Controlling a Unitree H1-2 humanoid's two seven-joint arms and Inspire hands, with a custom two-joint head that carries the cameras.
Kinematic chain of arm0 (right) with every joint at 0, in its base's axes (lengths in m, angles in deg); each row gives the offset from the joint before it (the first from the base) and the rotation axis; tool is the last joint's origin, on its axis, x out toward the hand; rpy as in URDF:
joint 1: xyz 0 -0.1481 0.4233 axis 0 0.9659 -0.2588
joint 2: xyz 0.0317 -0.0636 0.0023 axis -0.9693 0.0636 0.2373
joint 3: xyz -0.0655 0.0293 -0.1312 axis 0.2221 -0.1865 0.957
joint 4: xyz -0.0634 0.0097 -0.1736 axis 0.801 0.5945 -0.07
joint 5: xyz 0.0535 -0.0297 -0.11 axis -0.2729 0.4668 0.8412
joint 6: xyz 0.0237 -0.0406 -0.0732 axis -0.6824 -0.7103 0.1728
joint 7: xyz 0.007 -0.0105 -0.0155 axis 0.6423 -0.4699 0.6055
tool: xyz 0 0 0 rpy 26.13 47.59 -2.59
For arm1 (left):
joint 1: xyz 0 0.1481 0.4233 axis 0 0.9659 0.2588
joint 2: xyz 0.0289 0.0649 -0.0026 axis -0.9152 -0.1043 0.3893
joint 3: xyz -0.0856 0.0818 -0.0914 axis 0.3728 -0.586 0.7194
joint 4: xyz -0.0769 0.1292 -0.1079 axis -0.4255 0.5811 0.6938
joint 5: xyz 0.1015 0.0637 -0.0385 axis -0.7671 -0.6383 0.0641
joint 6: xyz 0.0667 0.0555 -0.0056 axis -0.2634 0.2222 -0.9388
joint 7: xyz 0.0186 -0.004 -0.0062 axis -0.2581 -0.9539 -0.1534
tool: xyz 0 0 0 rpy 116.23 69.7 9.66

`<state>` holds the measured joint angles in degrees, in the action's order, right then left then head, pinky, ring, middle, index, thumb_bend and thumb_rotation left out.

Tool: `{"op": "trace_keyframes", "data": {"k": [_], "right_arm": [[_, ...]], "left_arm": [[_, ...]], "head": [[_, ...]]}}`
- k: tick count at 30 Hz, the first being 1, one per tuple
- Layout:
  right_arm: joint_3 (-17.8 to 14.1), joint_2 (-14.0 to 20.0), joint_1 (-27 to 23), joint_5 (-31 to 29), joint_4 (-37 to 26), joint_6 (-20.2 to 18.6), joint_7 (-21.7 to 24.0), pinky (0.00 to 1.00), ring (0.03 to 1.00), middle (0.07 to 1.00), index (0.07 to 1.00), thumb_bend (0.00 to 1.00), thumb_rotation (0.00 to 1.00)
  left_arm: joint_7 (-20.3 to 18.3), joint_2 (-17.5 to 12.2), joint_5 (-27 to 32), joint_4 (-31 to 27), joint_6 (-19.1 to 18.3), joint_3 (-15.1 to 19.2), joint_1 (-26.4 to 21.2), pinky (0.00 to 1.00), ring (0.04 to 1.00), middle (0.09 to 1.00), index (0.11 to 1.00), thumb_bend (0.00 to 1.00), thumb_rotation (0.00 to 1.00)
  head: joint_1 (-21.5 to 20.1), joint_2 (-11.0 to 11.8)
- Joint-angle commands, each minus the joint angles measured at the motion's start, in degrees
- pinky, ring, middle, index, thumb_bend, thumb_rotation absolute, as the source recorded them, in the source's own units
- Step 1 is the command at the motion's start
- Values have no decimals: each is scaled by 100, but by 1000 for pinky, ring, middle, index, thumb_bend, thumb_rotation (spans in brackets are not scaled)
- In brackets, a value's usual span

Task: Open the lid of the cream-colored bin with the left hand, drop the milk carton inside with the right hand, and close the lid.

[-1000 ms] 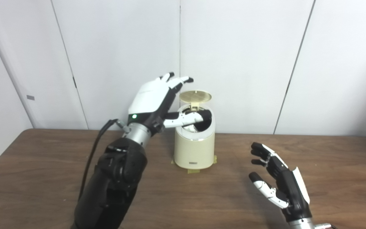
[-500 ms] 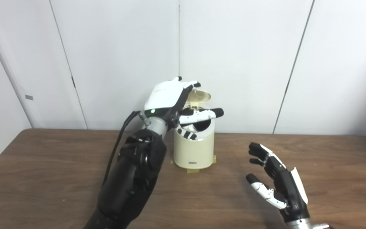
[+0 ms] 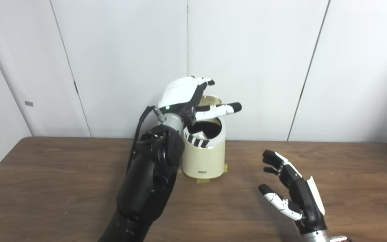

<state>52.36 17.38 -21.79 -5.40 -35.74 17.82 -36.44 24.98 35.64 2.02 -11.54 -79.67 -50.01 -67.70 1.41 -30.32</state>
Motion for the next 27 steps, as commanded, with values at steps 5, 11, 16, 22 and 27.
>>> {"op": "trace_keyframes", "data": {"k": [5, 11, 16, 22, 27], "right_arm": [[42, -100, 85, 6, 155, 238, 23, 744, 821, 838, 822, 350, 424], [35, -99, 100, 17, 130, 211, 32, 738, 819, 840, 826, 353, 422], [35, -106, 119, 58, 89, 145, 26, 734, 817, 836, 824, 357, 431], [9, -74, 85, 188, 49, -7, -11, 729, 811, 836, 829, 345, 437], [-12, -69, 25, 61, 109, 40, 35, 705, 806, 834, 829, 360, 405]], "left_arm": [[166, -12, -63, -79, 2, -34, -244, 1000, 997, 926, 870, 983, 953], [73, -13, -139, -87, -1, -105, -186, 1000, 999, 943, 875, 1000, 961], [130, 4, -175, -7, 0, -193, -78, 1000, 998, 935, 867, 998, 953], [109, -45, -203, 39, 2, -324, 71, 1000, 998, 894, 862, 989, 951], [55, -92, -170, -9, 1, -391, 210, 1000, 990, 886, 862, 992, 950]], "head": [[-1, -6], [-11, -26], [-5, -40], [-21, -47], [-36, -33]]}}
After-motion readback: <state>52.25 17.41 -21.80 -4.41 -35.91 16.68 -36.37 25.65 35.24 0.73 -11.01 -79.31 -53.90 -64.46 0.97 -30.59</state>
